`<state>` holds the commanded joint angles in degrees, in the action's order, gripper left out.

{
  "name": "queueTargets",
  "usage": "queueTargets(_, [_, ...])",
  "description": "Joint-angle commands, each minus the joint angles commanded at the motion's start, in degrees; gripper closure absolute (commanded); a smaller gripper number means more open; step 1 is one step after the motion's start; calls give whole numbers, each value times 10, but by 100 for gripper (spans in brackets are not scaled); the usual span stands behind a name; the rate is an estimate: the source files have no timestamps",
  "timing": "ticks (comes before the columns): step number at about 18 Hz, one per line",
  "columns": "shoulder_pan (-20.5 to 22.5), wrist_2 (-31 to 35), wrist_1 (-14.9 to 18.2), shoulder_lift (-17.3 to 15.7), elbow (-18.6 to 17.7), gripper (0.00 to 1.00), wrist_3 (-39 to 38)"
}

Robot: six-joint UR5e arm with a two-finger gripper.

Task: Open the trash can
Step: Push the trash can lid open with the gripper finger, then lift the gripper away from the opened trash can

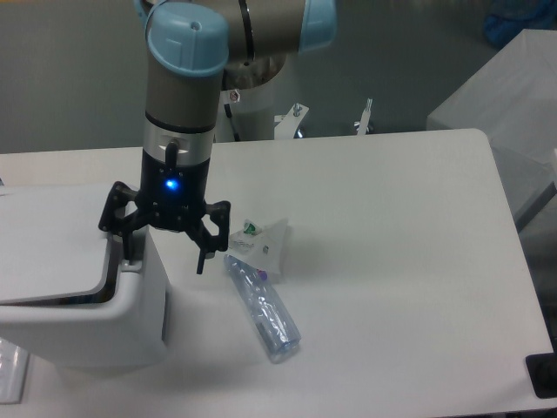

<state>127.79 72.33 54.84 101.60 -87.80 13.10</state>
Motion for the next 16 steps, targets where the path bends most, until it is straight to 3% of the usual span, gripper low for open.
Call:
queueTargets(5, [6, -2, 4, 0, 41, 0, 0])
queueTargets(11, [56, 3, 11, -5, 79, 0, -2])
queueTargets(14, [74, 78, 20, -6, 91, 0, 8])
queueTargets(16, [84, 107, 57, -7, 96, 0, 62])
